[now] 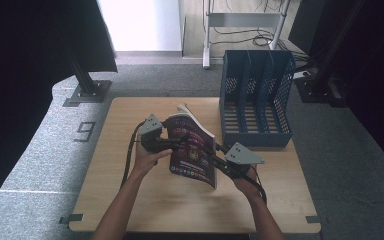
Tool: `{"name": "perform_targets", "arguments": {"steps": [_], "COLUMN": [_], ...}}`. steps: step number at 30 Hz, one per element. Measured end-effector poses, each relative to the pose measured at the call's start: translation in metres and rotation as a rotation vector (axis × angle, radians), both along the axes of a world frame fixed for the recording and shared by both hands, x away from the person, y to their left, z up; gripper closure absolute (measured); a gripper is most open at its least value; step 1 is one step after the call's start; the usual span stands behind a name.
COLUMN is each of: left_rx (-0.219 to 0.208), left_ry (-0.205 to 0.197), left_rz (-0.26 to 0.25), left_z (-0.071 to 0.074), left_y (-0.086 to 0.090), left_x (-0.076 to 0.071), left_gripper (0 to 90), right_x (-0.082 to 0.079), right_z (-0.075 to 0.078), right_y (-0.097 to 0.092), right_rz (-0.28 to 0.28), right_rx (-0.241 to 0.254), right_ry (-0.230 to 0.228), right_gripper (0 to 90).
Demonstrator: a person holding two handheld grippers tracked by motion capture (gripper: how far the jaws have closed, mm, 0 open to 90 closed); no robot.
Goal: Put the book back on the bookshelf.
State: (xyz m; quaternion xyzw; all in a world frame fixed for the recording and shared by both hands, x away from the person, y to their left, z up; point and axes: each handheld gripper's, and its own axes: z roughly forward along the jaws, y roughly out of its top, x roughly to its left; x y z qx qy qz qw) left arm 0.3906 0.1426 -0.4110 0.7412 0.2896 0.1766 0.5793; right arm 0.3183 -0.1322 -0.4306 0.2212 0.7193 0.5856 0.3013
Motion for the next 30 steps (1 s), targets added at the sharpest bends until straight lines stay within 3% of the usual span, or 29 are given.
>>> {"name": "perform_targets", "arguments": {"steps": [15, 30], "left_rx": [-0.012, -0.015], "left_ry": [-0.01, -0.025], "left_rz": [0.012, -0.058], "left_z": [0.001, 0.007], "left_y": [0.003, 0.001], "left_x": [0.001, 0.006], "left_gripper": [17.8, 13.9], "right_x": [-0.004, -0.008], "right_z": [-0.003, -0.006], "right_y": [-0.007, -0.017], "right_rz": [0.036, 0.1], "right_rx": [0.02, 0.027], "right_ry": [-0.016, -0.037], "right_gripper": [78.6, 78.8]}}
